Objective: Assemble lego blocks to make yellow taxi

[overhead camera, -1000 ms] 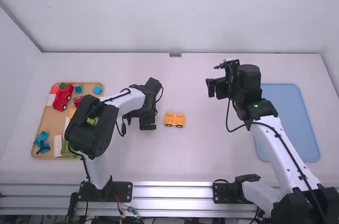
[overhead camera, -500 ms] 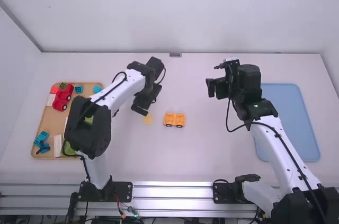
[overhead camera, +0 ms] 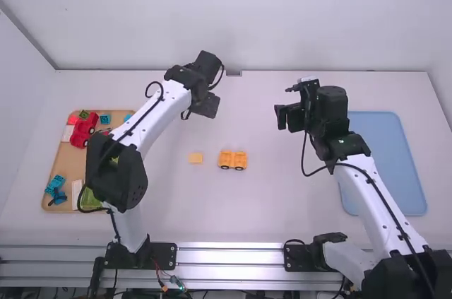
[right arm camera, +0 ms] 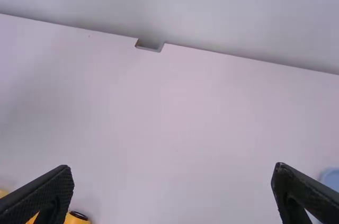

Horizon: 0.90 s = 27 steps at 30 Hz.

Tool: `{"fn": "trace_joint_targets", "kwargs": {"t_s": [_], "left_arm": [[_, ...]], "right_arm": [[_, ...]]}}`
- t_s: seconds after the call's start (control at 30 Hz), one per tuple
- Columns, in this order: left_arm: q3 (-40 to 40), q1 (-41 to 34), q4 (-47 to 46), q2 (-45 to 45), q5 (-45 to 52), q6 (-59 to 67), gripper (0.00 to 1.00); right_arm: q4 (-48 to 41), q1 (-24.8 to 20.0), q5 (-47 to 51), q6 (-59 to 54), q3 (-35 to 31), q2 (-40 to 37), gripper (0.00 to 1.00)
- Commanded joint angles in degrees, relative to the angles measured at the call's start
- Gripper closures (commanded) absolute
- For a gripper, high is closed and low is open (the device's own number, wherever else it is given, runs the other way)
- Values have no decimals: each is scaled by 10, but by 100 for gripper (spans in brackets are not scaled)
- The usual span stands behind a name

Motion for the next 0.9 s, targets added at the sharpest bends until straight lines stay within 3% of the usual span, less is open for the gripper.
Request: {"fn": "trace_joint_targets", "kwargs": {"t_s": [0.0,0.07,0.1,0.2,0.3,0.47,0.6,0.87], "left_arm": [[-28,11,18,-11,8,214,1],[-56,33,40,-12,124,336,1],[-56,33,40,-12,124,336,1],[-99,81,27,-12,342,535,1],[-135,126,21,-12,495,681,0],[-222,207,62,-10,720,848,1],[-306,250,143,1,806,869,1],[-426,264,289,28,793,860,0]], "right_arm": [[0,0,-2,2,14,1,2],[-2,1,-2,2,14,1,2],[-2,1,-2,2,14,1,2],[-4,0,-2,2,14,1,2],[-4,0,-2,2,14,1,1],[-4,1,-2,2,14,1,1],[-4,1,-2,2,14,1,1],[-4,0,-40,-13,14,1,1]]}}
